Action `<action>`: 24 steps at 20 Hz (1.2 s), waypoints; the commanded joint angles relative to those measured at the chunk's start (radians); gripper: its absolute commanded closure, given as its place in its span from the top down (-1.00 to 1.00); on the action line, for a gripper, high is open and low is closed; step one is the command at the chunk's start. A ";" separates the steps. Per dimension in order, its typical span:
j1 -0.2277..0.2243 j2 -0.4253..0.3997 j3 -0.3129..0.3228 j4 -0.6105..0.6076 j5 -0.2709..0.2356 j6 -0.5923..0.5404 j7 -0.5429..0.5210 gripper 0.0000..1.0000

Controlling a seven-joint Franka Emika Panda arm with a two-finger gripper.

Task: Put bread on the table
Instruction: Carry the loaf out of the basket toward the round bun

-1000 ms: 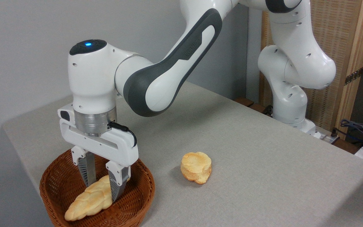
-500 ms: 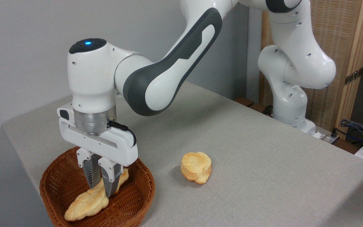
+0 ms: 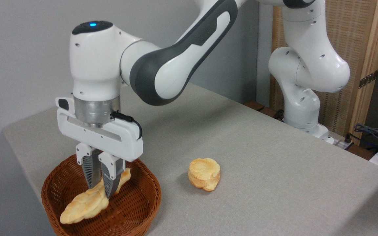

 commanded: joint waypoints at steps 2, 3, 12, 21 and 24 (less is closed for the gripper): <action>-0.003 -0.040 0.006 0.027 -0.030 -0.097 -0.004 -0.38; -0.001 -0.050 0.007 0.027 -0.036 -0.110 -0.002 -0.38; 0.000 -0.168 0.017 0.017 -0.079 -0.480 0.219 -0.24; -0.003 -0.251 0.020 -0.059 -0.079 -0.747 0.302 0.61; -0.004 -0.251 0.018 -0.071 -0.077 -0.744 0.303 1.00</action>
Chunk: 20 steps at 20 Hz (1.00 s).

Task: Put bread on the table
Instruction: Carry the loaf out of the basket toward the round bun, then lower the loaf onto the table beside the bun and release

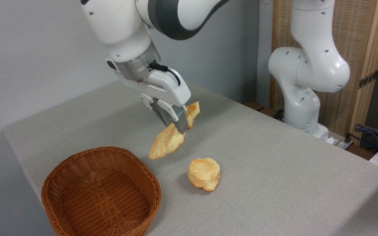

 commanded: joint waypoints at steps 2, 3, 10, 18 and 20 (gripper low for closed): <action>-0.008 -0.020 0.013 -0.026 -0.022 -0.002 0.023 1.00; -0.008 -0.020 0.013 -0.026 -0.022 0.002 0.023 1.00; -0.009 -0.015 0.012 -0.026 -0.022 0.041 0.023 1.00; -0.009 -0.012 0.012 -0.023 -0.016 0.160 0.059 1.00; -0.009 -0.012 0.013 -0.023 -0.011 0.238 0.134 1.00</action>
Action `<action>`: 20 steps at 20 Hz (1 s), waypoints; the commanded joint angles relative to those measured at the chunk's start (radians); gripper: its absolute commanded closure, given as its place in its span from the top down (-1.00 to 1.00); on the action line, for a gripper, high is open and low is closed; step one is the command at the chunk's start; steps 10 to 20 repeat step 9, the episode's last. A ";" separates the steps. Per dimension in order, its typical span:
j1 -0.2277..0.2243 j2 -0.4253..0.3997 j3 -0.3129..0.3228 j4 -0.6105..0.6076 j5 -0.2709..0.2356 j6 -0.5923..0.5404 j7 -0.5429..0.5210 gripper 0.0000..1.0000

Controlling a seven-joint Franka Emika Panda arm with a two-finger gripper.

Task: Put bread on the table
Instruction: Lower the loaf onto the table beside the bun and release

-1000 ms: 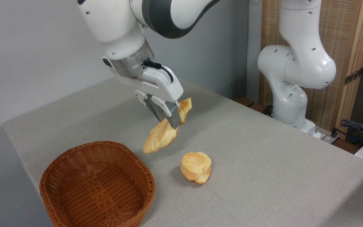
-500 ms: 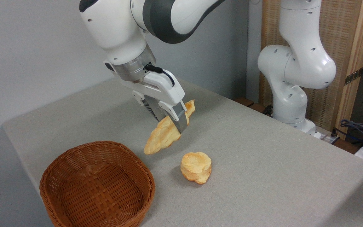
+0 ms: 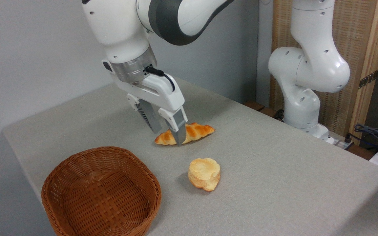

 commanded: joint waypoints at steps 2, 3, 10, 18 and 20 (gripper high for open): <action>0.000 -0.011 0.017 -0.007 -0.009 0.168 0.115 1.00; 0.001 -0.011 0.018 -0.007 -0.006 0.194 0.117 1.00; 0.012 0.002 0.066 -0.007 -0.008 0.283 0.146 1.00; 0.012 0.002 0.066 -0.007 -0.008 0.283 0.146 1.00; 0.012 0.002 0.066 -0.007 -0.008 0.283 0.146 1.00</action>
